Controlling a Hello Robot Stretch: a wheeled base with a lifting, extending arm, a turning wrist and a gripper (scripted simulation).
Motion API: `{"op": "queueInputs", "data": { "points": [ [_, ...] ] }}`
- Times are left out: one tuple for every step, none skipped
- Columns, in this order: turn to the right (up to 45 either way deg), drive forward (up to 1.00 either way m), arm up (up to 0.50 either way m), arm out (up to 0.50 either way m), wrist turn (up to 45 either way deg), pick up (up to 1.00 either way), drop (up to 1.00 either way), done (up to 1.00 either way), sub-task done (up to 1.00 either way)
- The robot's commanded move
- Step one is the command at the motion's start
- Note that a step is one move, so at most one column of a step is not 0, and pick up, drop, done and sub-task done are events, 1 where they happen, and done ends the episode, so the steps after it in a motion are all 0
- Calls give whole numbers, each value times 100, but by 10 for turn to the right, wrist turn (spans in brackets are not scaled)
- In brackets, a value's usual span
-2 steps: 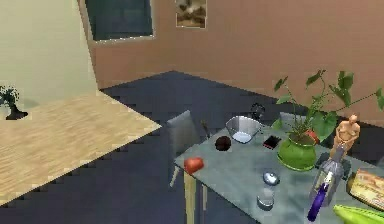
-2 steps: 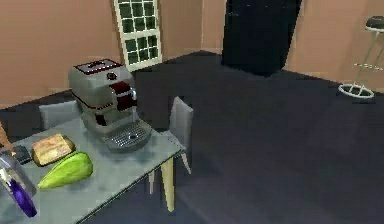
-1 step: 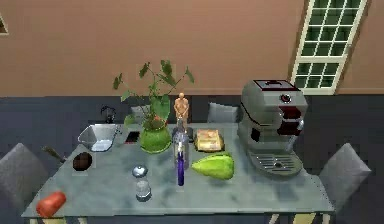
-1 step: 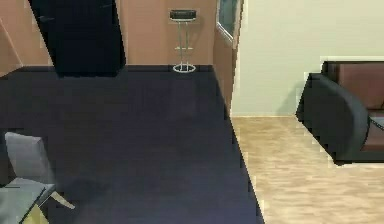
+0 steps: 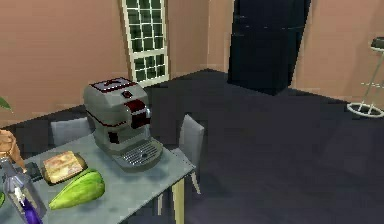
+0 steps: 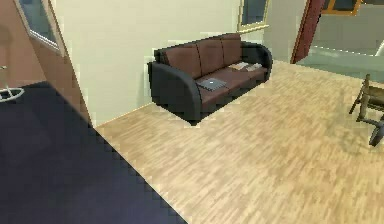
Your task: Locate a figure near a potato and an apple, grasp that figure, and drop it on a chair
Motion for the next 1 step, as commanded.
{"op": "queueInputs", "data": {
  "points": [
    [150, 0, 0, 0, 0, 0, 0, 0, 0]
  ]
}}
